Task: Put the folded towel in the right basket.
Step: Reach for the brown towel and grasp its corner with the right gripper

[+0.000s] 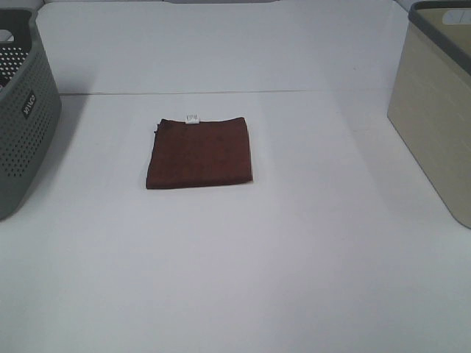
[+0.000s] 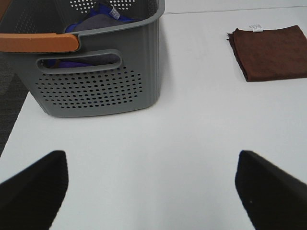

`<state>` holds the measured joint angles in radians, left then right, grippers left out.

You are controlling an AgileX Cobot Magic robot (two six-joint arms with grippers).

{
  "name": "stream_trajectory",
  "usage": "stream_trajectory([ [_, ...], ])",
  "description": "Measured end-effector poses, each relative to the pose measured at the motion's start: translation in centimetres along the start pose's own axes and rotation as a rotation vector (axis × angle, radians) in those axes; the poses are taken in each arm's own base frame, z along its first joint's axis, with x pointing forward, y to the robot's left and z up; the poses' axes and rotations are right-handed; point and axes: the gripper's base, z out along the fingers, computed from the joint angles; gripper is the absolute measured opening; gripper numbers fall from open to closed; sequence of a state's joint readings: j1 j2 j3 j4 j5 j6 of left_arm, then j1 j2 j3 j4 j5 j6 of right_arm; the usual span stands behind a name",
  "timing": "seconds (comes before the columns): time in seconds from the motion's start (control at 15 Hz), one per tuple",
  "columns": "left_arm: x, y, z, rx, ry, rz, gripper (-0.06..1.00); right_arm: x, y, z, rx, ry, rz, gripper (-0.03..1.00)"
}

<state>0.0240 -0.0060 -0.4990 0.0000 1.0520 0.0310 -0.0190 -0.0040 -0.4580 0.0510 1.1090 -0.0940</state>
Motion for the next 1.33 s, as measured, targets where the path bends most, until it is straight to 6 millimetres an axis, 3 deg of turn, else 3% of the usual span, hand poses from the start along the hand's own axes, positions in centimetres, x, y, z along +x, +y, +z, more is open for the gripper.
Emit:
stream_trajectory([
  [1.33, 0.0, 0.0, 0.0, 0.0, 0.0, 0.0, 0.88, 0.0, 0.0, 0.0, 0.0, 0.0, 0.0, 0.98],
])
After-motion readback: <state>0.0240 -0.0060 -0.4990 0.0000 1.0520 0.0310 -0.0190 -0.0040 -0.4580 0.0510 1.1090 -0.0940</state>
